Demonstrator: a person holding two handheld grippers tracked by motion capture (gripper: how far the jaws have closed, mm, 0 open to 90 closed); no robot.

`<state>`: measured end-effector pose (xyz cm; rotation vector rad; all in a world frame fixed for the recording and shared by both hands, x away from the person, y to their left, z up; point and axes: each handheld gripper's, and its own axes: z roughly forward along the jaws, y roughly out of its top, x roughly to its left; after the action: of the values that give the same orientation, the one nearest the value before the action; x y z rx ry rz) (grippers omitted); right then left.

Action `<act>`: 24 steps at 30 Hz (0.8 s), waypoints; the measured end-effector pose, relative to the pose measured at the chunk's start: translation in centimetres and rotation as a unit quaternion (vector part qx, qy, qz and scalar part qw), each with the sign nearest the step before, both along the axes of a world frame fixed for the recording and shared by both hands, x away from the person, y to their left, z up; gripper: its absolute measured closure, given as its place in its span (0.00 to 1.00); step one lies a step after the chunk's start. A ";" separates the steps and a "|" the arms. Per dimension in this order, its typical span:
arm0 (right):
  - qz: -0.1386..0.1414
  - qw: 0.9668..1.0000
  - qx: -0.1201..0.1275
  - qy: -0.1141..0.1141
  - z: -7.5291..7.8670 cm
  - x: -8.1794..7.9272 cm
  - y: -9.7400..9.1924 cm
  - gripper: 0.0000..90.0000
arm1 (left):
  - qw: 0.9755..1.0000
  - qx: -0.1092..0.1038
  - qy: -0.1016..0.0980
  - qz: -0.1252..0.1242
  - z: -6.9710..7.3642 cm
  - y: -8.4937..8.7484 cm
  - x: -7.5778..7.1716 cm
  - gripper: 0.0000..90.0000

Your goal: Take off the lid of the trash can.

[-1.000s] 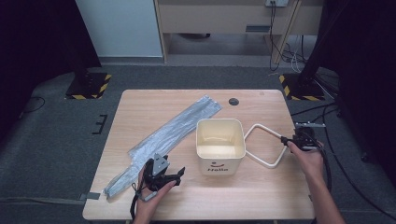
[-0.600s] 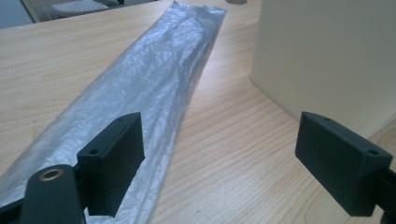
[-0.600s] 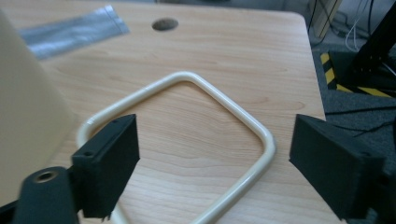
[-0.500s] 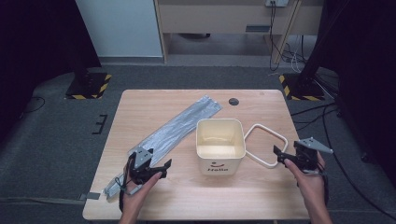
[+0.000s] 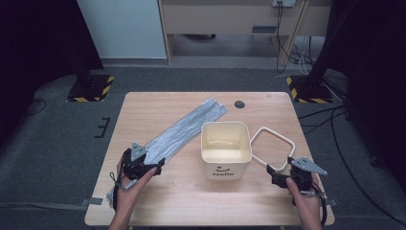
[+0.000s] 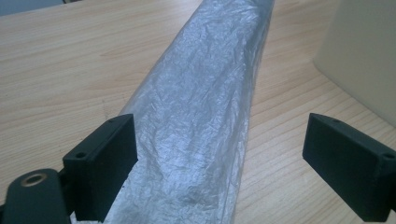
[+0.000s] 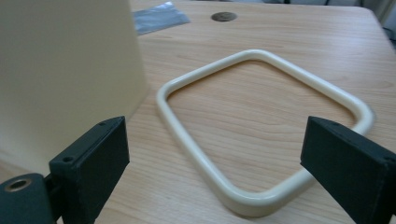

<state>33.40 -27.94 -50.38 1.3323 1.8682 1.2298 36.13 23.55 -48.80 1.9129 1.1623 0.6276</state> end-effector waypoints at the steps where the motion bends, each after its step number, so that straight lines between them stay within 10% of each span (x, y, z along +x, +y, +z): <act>1: 0.002 1.000 -0.003 -0.002 0.0 -0.1 0.0 0.08 | 1.000 0.008 0.010 -0.001 -0.3 0.0 0.3 0.11; 24: -0.012 1.000 -0.007 0.003 -0.7 -0.5 -0.7 0.07 | 0.993 0.079 0.084 0.015 -3.7 -1.1 3.6 0.08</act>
<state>32.87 -28.59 -51.09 1.3478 1.8562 1.1995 39.69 22.40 -52.47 2.1192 1.2809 0.5985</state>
